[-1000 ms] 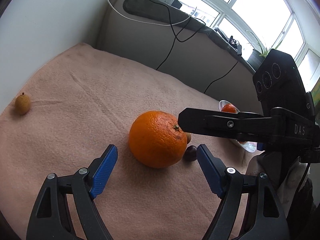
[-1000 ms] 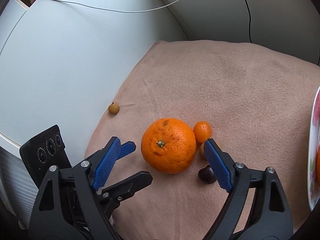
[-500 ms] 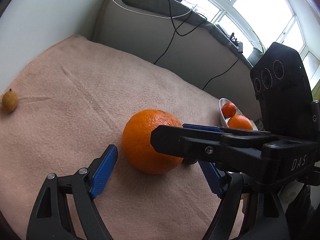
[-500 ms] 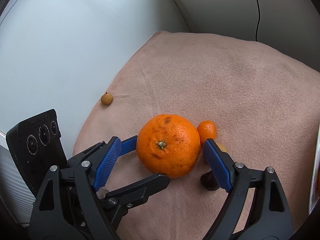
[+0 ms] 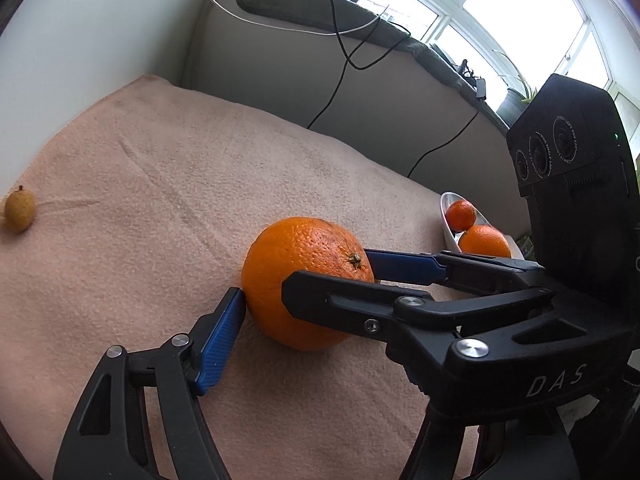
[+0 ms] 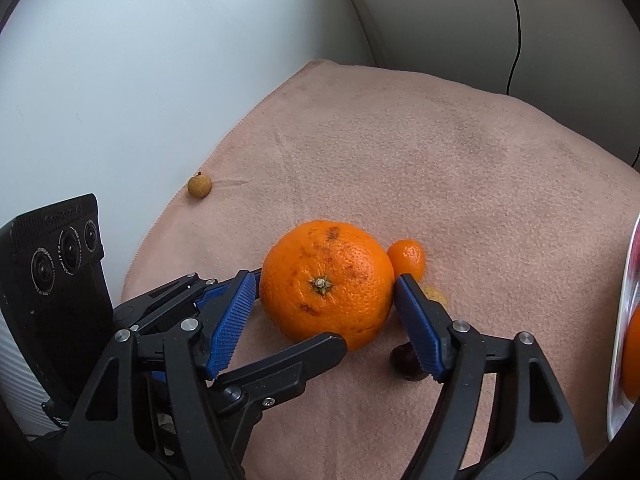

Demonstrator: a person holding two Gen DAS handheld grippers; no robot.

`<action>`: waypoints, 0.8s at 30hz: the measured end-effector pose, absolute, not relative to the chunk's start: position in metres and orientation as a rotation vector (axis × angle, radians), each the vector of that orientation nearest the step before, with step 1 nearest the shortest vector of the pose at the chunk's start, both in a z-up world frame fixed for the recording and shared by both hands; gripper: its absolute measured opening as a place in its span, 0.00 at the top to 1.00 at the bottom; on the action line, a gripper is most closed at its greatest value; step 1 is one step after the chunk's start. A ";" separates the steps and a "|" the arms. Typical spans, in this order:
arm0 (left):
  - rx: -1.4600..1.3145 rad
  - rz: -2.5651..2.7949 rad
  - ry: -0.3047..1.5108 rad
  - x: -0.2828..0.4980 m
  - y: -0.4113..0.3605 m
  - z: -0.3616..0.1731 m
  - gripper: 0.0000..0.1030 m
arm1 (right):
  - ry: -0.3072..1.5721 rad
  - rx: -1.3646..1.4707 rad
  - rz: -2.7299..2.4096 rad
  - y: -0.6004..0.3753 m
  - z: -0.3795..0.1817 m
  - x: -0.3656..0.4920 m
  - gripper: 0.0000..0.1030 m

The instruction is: Organize fruits

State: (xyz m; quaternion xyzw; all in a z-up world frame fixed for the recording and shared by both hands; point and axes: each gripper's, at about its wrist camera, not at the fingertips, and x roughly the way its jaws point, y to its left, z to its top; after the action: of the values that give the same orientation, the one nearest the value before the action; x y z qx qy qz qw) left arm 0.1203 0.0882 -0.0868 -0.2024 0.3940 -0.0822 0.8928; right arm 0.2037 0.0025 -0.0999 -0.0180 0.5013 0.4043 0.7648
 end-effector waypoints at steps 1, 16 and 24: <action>-0.407 -0.163 0.813 0.120 0.087 -0.086 0.32 | 1.090 -0.037 0.879 0.004 -0.100 0.203 0.27; -0.326 -0.123 0.756 0.111 0.074 -0.069 0.33 | 1.049 -0.003 0.902 -0.008 -0.089 0.196 0.28; -0.298 -0.149 0.705 0.113 0.059 -0.047 0.33 | 0.982 0.017 0.891 -0.033 -0.061 0.192 0.28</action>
State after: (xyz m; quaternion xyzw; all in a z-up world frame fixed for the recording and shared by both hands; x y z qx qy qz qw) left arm 0.1129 0.0591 -0.0472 -0.1451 0.3434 -0.0726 0.9251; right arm 0.1919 -0.0326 -0.0611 0.0077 0.4559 0.4138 0.7880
